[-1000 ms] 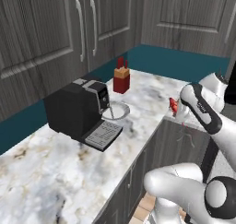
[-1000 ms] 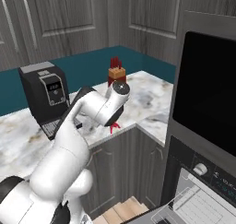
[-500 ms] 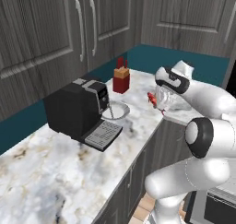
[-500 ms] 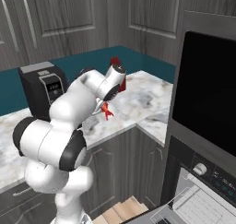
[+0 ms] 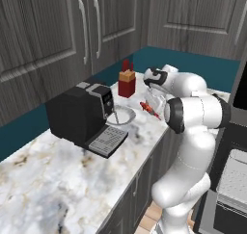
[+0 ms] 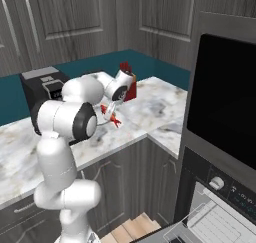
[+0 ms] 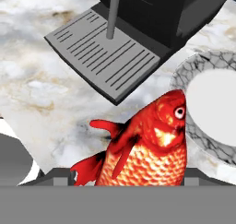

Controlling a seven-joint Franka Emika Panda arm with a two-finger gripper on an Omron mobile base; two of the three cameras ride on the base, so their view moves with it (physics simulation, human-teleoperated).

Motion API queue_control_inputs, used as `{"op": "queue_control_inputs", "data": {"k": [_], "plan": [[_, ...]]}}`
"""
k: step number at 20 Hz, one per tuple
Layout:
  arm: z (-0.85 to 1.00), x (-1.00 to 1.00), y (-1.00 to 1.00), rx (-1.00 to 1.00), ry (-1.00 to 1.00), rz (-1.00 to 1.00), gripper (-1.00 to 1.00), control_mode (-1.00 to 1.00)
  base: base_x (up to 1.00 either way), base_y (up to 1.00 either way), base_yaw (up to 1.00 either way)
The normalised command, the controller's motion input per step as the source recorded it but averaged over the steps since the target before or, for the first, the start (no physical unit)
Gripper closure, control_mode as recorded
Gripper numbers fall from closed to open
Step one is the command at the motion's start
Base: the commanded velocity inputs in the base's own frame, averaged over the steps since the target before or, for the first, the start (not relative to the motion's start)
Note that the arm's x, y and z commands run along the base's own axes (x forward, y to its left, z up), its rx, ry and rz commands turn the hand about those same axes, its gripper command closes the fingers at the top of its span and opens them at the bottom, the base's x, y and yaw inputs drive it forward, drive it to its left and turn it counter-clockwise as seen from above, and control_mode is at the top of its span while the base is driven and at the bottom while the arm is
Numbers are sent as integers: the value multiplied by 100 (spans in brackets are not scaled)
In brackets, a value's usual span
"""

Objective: Take the fish from the oven and place it on the plate on the counter.

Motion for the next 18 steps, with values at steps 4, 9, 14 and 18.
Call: {"op": "queue_control_inputs", "data": {"k": [4, 9, 14, 18], "plan": [[-23, 21, 21, -8, 0, 12, 100, -100, 0, 0, 0], [-34, 33, 26, -4, -4, 7, 100, -100, 0, 0, 0], [-48, 53, 25, 0, -10, 4, 100, -100, 0, 0, 0], [-15, 59, 16, 0, -12, 0, 100, -100, 0, 0, 0]]}}
